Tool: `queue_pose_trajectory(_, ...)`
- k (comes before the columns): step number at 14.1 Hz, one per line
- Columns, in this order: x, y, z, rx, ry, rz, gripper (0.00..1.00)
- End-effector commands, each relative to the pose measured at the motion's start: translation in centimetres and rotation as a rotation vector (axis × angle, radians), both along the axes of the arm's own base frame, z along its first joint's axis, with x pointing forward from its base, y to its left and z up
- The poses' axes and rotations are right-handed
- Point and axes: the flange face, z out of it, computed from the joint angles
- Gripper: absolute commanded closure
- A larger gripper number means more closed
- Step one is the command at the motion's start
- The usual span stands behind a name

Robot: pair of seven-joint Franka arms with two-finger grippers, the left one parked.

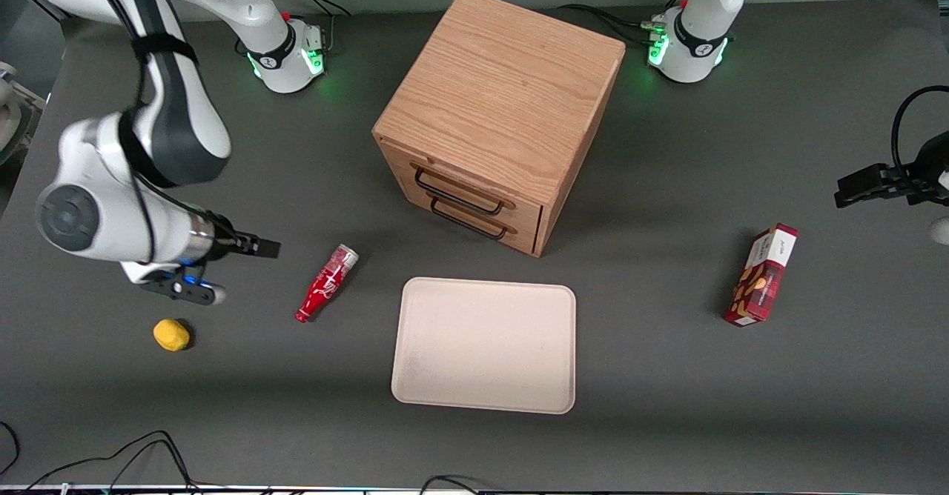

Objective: Place coke bottle on tray
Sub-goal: 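Move the right gripper down toward the red Coca-Cola bottle, then close the right gripper around the bottle's body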

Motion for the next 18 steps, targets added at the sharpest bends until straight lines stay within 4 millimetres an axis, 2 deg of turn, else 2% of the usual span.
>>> queue_pose_trajectory(1, 0.1, 4.4, -3.9, -0.013, -0.034, -0.097, 0.0)
queue_pose_trajectory(3, -0.2, 4.9, -7.3, -0.025, -0.069, -0.192, 0.0)
queue_pose_trajectory(4, -0.7, 6.0, -9.1, -0.03, -0.082, -0.215, 0.0)
queue_pose_trajectory(9, -1.2, 6.0, -15.7, -0.089, -0.133, -0.256, 0.0)
queue_pose_trajectory(14, -1.4, 5.9, -19.3, -0.125, -0.136, -0.283, 0.0)
queue_pose_trajectory(18, -1.5, 5.8, -20.5, -0.136, -0.135, -0.291, 0.0)
